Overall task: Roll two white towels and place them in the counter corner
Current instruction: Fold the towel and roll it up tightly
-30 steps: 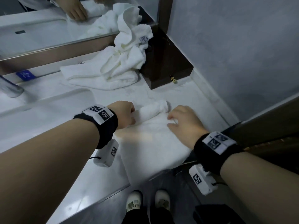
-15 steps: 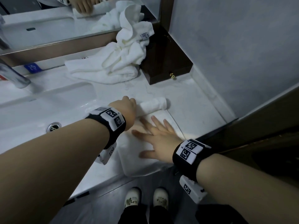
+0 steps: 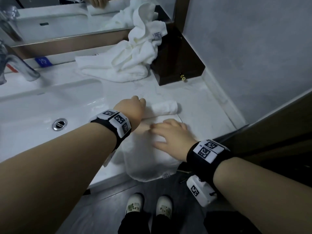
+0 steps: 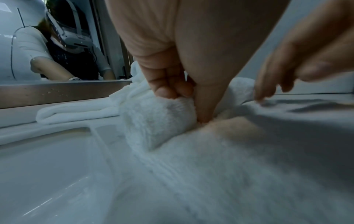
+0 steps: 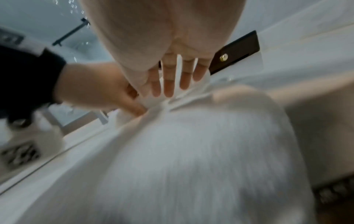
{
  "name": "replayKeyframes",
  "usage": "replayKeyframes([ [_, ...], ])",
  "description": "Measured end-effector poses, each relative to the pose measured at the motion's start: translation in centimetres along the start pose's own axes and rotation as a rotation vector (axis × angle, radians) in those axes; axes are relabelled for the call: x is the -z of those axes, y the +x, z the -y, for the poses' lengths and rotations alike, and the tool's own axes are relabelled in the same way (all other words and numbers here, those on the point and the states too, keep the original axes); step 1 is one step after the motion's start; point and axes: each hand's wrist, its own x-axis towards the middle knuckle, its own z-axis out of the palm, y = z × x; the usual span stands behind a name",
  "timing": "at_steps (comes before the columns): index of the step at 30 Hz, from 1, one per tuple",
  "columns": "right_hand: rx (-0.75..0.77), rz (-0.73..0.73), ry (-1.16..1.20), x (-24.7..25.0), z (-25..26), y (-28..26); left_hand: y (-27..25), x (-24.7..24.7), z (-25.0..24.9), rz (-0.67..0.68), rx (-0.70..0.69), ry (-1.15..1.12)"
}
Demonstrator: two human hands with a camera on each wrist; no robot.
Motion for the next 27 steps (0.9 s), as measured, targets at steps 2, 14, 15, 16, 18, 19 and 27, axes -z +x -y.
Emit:
replayKeyframes([
  [2, -0.058, -0.107, 0.084, 2.0, -0.2, 0.9, -0.4, -0.1, 0.0, -0.003, -0.031, 0.0],
  [14, -0.235, 0.04, 0.027, 8.7, -1.5, 5.5, -1.6, 0.7, 1.1, 0.131, -0.124, -0.036],
  [15, -0.232, 0.094, -0.011, 9.0, -1.3, 5.8, -1.5, 0.7, 1.4, 0.134, -0.119, -0.099],
  [16, -0.226, 0.146, -0.057, 9.2, -1.1, 6.1, -1.4, 0.6, 1.7, 0.136, -0.099, -0.183],
  [18, -0.215, 0.248, -0.169, 9.5, -0.5, 6.8, -1.3, 0.2, 2.0, 0.138, -0.041, -0.366],
  [19, -0.204, 0.294, -0.233, 9.6, -0.1, 7.1, -1.4, 0.0, 2.0, 0.131, -0.019, -0.444],
  [27, -0.112, 0.48, -0.559, 9.3, 1.7, 8.2, -0.4, -0.2, 4.3, 0.099, 0.014, -0.533],
])
